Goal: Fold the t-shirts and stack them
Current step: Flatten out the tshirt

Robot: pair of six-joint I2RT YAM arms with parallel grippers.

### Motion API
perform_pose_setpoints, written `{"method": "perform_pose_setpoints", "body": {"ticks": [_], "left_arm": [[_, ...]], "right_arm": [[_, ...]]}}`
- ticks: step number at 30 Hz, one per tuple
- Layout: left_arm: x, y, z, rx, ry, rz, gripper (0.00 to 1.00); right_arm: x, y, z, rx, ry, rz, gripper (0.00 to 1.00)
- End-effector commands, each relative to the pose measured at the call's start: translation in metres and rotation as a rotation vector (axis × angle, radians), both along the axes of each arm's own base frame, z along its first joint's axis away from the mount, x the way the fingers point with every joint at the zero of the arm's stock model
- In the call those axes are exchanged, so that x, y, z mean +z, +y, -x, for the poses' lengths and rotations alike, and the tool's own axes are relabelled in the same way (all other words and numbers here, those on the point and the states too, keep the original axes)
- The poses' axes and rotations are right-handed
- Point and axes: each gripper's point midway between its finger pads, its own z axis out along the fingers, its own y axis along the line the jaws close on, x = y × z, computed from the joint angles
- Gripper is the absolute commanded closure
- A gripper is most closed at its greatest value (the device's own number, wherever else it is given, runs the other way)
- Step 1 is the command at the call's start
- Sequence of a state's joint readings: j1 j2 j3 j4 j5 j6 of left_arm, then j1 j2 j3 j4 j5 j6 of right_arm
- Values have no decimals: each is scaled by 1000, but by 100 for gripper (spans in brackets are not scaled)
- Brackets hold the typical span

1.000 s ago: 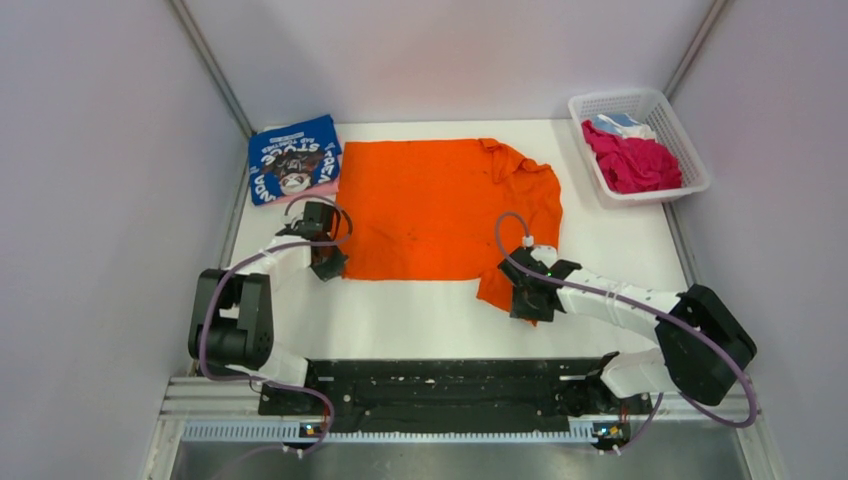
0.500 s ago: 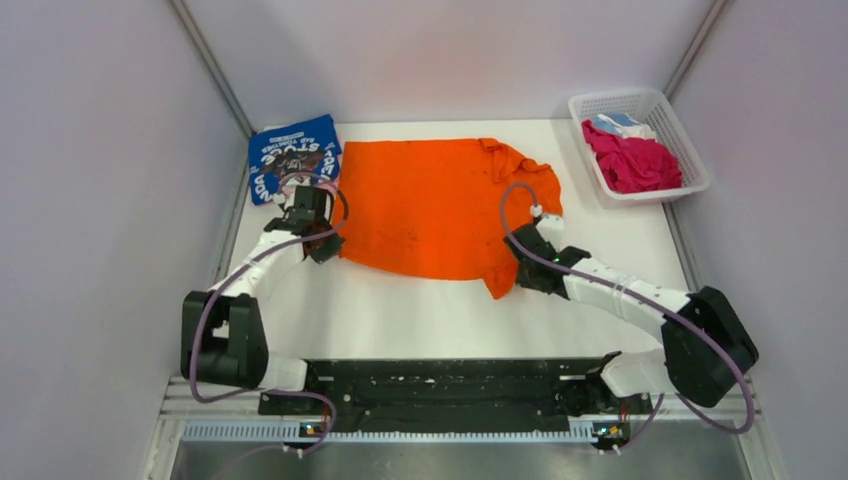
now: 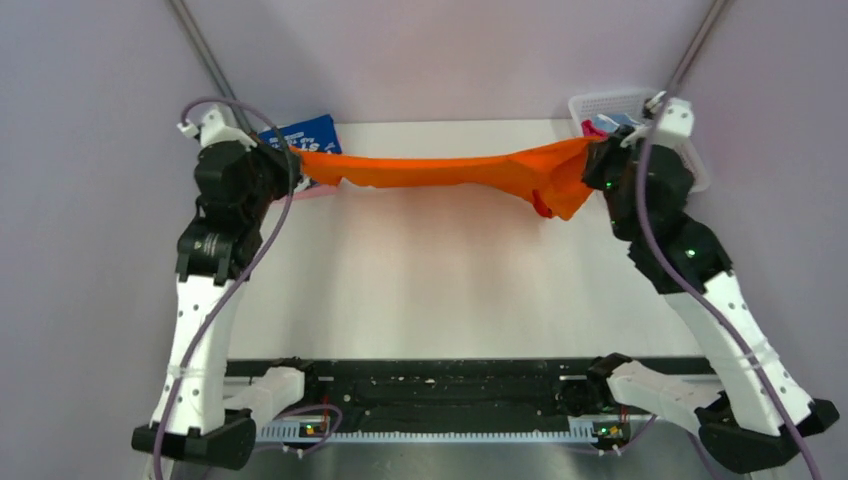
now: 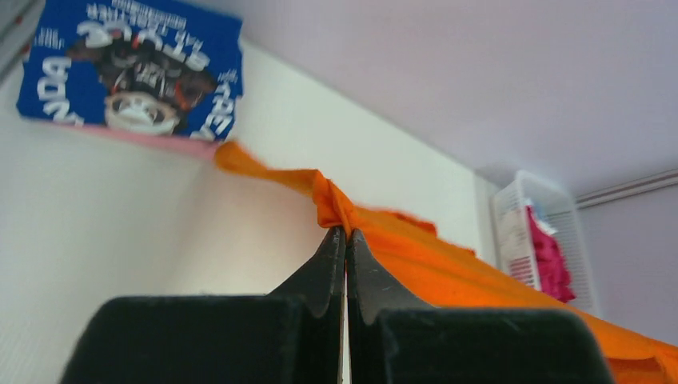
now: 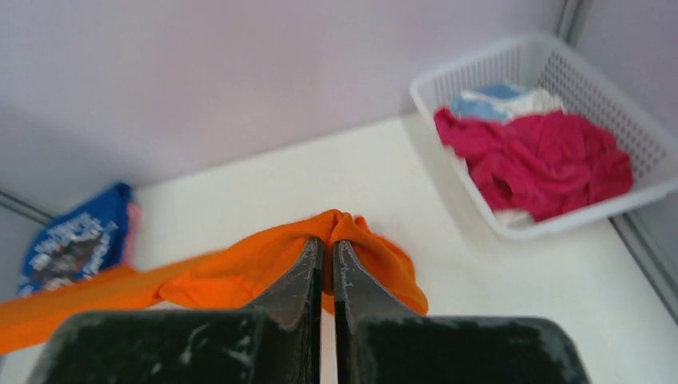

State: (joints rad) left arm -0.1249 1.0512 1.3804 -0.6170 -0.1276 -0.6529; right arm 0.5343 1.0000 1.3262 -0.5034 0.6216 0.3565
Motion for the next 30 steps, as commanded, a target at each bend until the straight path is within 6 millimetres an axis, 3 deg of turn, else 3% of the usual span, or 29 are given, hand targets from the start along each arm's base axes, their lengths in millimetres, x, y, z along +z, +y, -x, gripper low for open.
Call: {"method": "perform_pose_setpoints", "body": {"ticks": [1, 5, 9, 14, 18, 20, 25, 28, 30], "left_arm": [[101, 7, 51, -19, -259, -24, 100], [177, 8, 105, -50, -450, -30, 100], [223, -4, 154, -153, -578, -30, 100], [250, -6, 205, -200, -693, -40, 100], [255, -12, 225, -243, -729, -39, 100], [248, -12, 217, -242, -704, -34, 100], [195, -10, 154, -188, -533, -19, 100], [144, -12, 109, -163, -429, -2, 100], [96, -8, 73, -111, -343, 15, 100]], "right_arm": [[115, -18, 44, 88, -242, 16, 100], [181, -20, 89, 217, -374, 0, 100], [235, -26, 138, 321, -526, -28, 100], [266, -25, 184, 452, -635, -4, 100], [272, -36, 199, 438, -671, 11, 100], [267, -42, 193, 397, -659, 20, 100], [232, -38, 145, 289, -555, 73, 100], [186, -41, 103, 165, -447, 105, 100], [145, -45, 73, 51, -385, 116, 100]]}}
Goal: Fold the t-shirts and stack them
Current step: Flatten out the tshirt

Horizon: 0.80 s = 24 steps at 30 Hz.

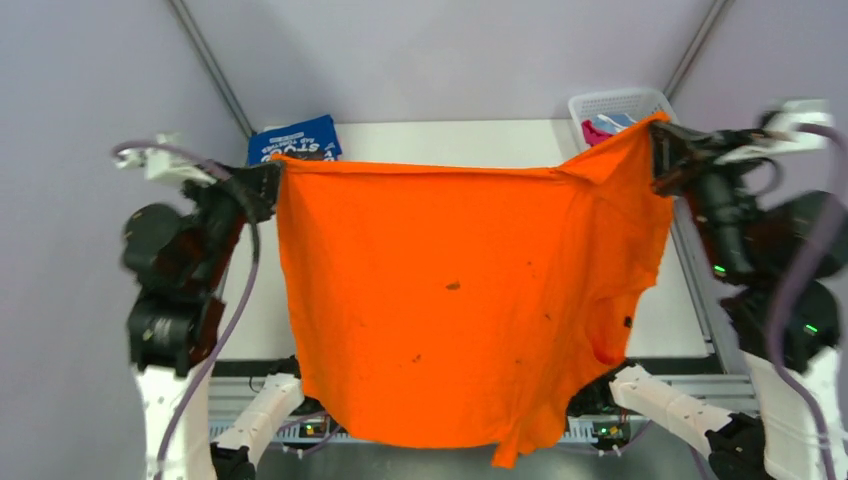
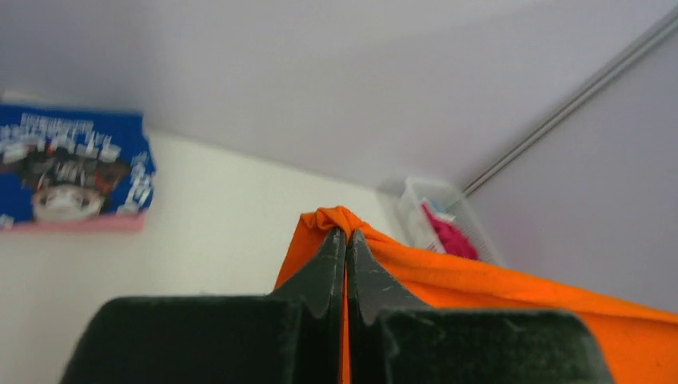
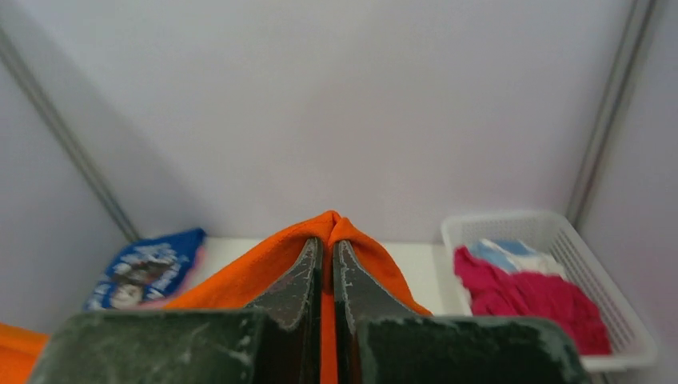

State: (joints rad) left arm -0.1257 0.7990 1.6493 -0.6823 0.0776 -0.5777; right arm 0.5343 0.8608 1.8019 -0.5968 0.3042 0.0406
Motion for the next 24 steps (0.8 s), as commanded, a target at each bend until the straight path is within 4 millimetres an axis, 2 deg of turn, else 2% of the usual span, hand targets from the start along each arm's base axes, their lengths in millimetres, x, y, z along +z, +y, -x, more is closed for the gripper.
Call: {"method": "perform_pose_setpoints", "body": {"ticks": [1, 2, 7, 10, 12, 15, 17, 18, 22, 24], "left_arm": [[-87, 10, -79, 116, 156, 29, 100], [-114, 16, -95, 164, 208, 29, 100], [-251, 30, -158, 290, 473, -41, 100], [-314, 33, -189, 331, 601, -84, 100], [-345, 36, -213, 364, 688, -101, 100], [-377, 37, -252, 385, 791, -137, 100], [-397, 38, -277, 405, 856, -165, 100], [-415, 38, -289, 412, 893, -183, 100], [-437, 38, -329, 422, 942, -188, 100], [-441, 39, -346, 429, 951, -179, 100]], "right_arm": [[-71, -19, -65, -301, 97, 9, 100], [-105, -17, -83, -353, 146, 36, 100], [-197, 9, -150, -434, 277, 116, 100], [-251, 27, -194, -421, 365, 135, 100], [-285, 39, -222, -385, 427, 147, 100], [-329, 55, -260, -363, 500, 181, 100], [-350, 63, -283, -374, 540, 209, 100], [-360, 67, -295, -378, 556, 224, 100], [-397, 79, -339, -384, 626, 282, 100], [-413, 82, -361, -398, 658, 293, 100]]}}
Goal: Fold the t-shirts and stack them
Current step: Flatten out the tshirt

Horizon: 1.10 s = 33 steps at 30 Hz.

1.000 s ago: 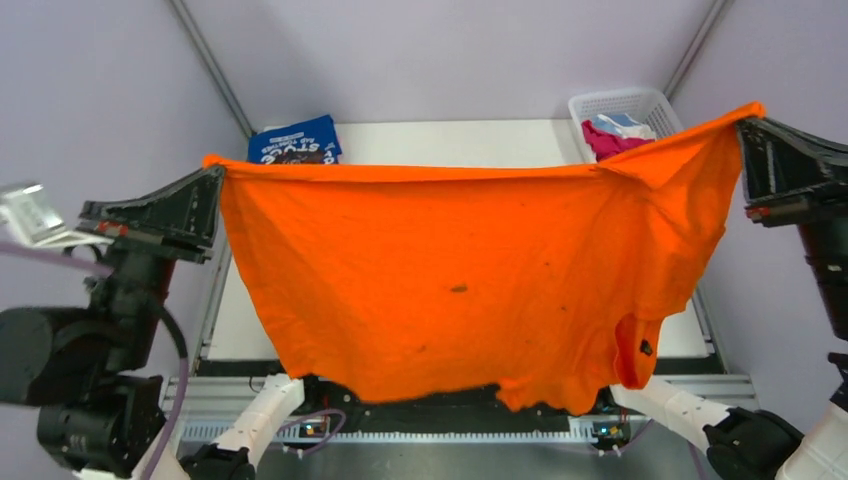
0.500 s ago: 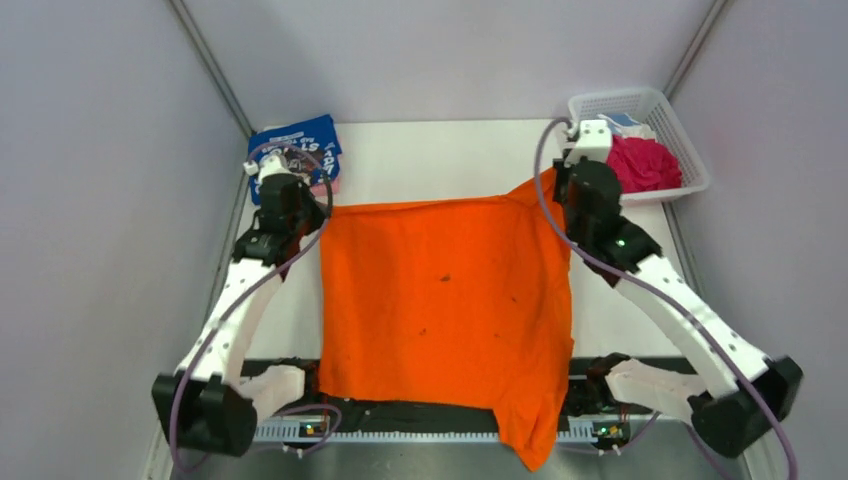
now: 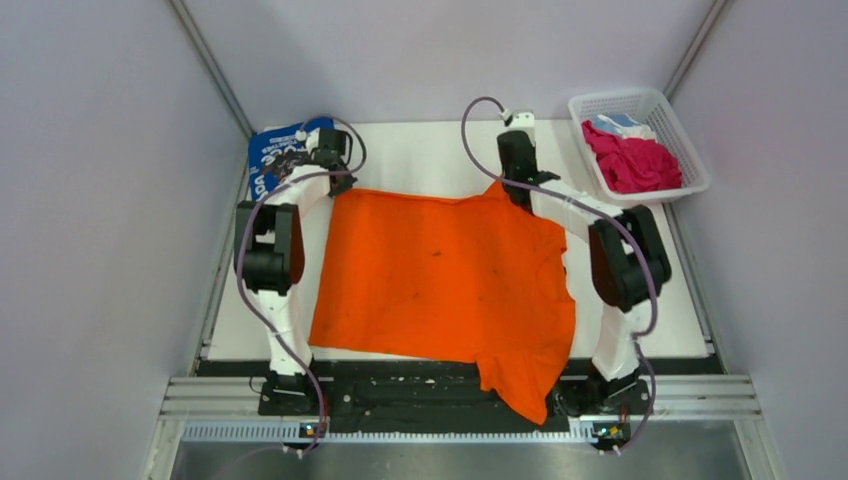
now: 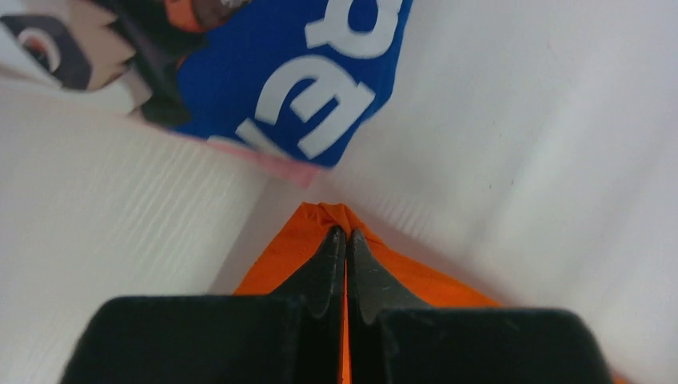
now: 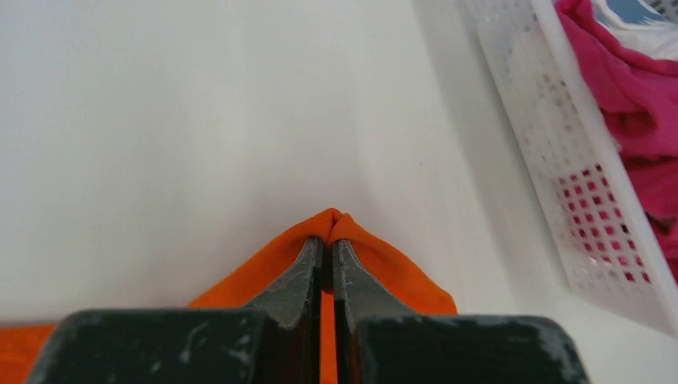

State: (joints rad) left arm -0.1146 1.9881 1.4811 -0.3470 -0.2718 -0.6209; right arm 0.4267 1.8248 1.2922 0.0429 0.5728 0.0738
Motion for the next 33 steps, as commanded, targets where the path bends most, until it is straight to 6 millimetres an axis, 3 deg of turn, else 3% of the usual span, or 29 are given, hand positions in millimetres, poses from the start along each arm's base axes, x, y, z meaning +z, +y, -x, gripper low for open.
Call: {"method": "perform_pose_setpoints", "body": {"ticks": [1, 4, 5, 6, 7, 8, 9, 10, 11, 14, 15, 19, 23, 27, 30, 33], "left_arm": [[14, 14, -42, 59, -44, -11, 100], [14, 14, -61, 73, -51, 6, 99], [14, 14, -64, 77, -51, 9, 85], [15, 13, -67, 77, -50, 13, 65], [18, 12, -69, 69, -55, 15, 41], [21, 10, -70, 54, -57, 15, 7], [27, 9, -70, 38, -64, 16, 2], [34, 7, -70, 26, -77, 19, 1], [48, 4, -69, 8, -100, 32, 1], [77, -11, -59, -63, -146, 88, 1], [84, -17, -54, -89, -163, 108, 1], [102, -37, -22, -171, -188, 175, 1], [87, -66, 20, -290, -138, 279, 1], [51, -86, 60, -360, -26, 349, 1], [29, -93, 79, -367, 29, 360, 1], [13, -98, 93, -374, 59, 370, 1]], "right_arm": [[17, 7, -57, -35, -80, -53, 100], [2, 6, -83, -64, -57, -92, 100], [-9, 6, -88, -58, -25, -95, 93], [-14, 8, -93, -56, -10, -101, 73], [-18, 7, -95, -59, 8, -102, 57], [-20, 8, -96, -60, 18, -105, 42], [-18, 6, -95, -66, 18, -109, 25], [-15, 5, -91, -72, 17, -113, 7], [-2, 1, -87, -75, 0, -126, 2], [13, -5, -68, -59, -7, -196, 1], [27, -6, -59, -38, -17, -246, 1], [15, -20, -5, -14, 62, -446, 1], [-4, -42, 55, -80, 128, -477, 1], [-30, -62, 104, -164, 206, -484, 1], [-51, -62, 121, -157, 256, -516, 1], [-64, -55, 121, -130, 291, -543, 1]]}}
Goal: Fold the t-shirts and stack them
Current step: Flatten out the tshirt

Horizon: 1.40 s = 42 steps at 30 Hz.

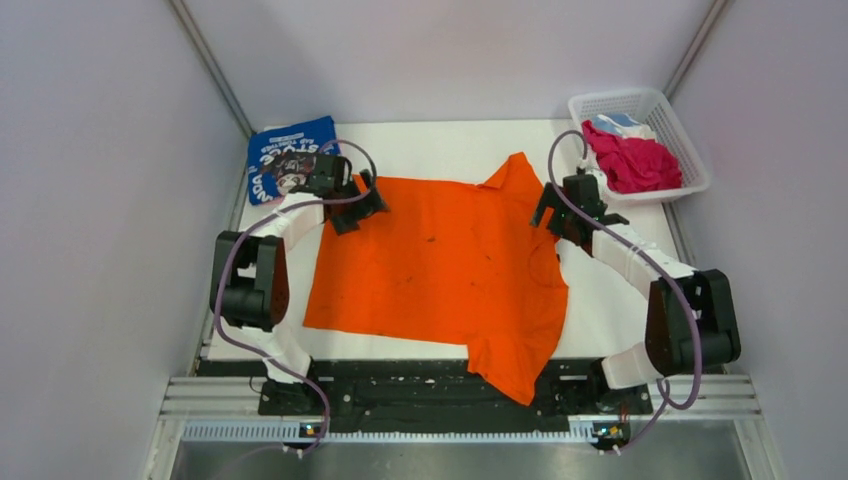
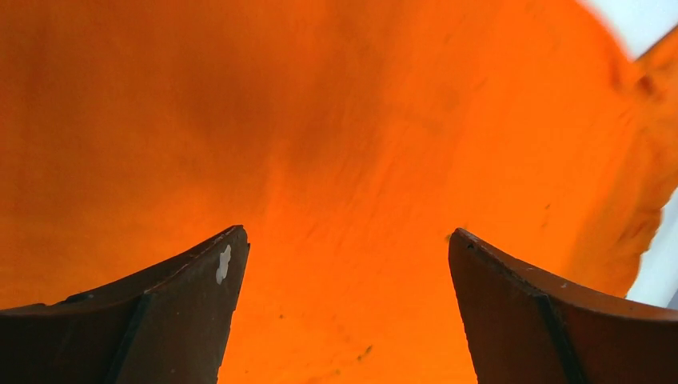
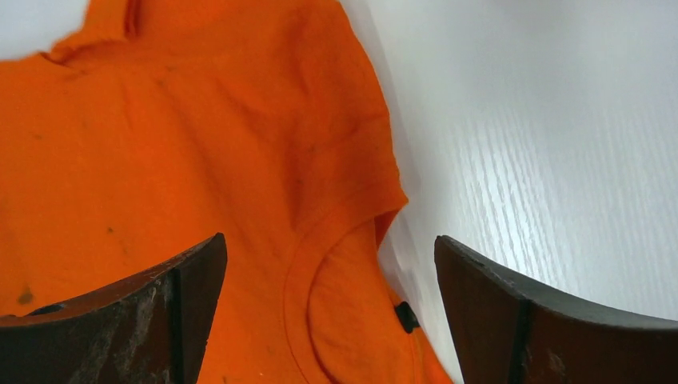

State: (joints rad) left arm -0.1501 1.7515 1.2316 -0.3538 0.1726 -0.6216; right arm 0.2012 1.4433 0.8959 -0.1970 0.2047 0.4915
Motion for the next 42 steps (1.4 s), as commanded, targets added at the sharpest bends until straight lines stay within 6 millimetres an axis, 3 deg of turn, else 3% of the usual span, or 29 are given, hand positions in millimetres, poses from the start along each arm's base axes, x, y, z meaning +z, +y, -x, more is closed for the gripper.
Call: {"method": "perform_pose_setpoints", "body": {"ticks": [1, 9, 15, 19, 25, 32, 42], "left_arm": [[-9, -13, 15, -48, 0, 39, 1], [-43, 0, 34, -3, 87, -13, 1], [-55, 12, 40, 38, 124, -71, 1], [-59, 22, 42, 69, 142, -116, 1], [-65, 32, 45, 94, 163, -154, 1], [-68, 31, 44, 83, 172, -156, 1], [-17, 10, 30, 20, 39, -63, 1]], "right_arm": [[-16, 14, 2, 33, 34, -91, 1], [-42, 47, -10, 134, 50, -223, 1], [-85, 26, -5, 33, 167, -139, 1], [-96, 7, 2, -46, 211, -57, 1], [-75, -33, 7, -141, 234, 146, 1], [-57, -38, -9, -105, 194, 207, 1], [4, 10, -13, 108, 19, 73, 1]]}}
